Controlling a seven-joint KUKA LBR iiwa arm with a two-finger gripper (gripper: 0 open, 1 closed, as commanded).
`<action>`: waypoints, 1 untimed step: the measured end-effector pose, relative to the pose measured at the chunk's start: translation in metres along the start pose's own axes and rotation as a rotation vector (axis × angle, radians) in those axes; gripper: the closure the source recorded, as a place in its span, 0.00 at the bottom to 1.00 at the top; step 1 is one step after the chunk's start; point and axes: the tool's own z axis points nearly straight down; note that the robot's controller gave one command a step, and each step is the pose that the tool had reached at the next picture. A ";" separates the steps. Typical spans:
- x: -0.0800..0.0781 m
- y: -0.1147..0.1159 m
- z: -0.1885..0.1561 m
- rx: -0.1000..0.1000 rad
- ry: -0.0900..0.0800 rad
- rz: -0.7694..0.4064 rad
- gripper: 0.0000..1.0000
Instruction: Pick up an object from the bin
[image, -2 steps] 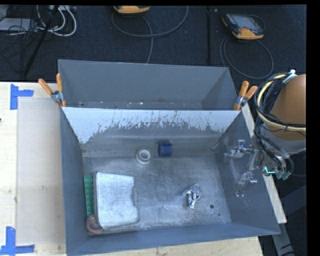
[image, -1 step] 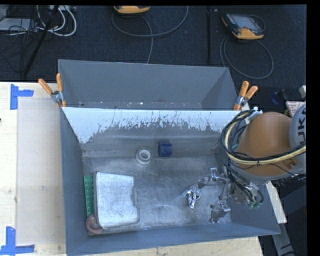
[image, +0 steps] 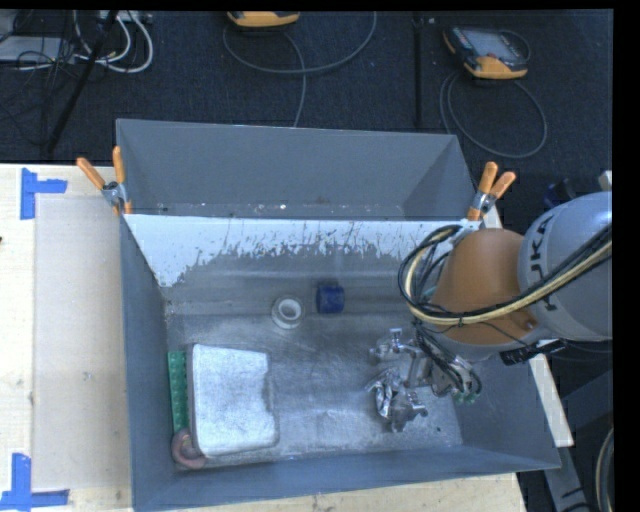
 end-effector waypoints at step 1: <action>-0.001 0.000 -0.004 0.002 -0.004 -0.004 1.00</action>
Offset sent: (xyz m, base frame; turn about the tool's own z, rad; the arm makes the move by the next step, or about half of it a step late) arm 0.0000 0.0000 0.0000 0.0000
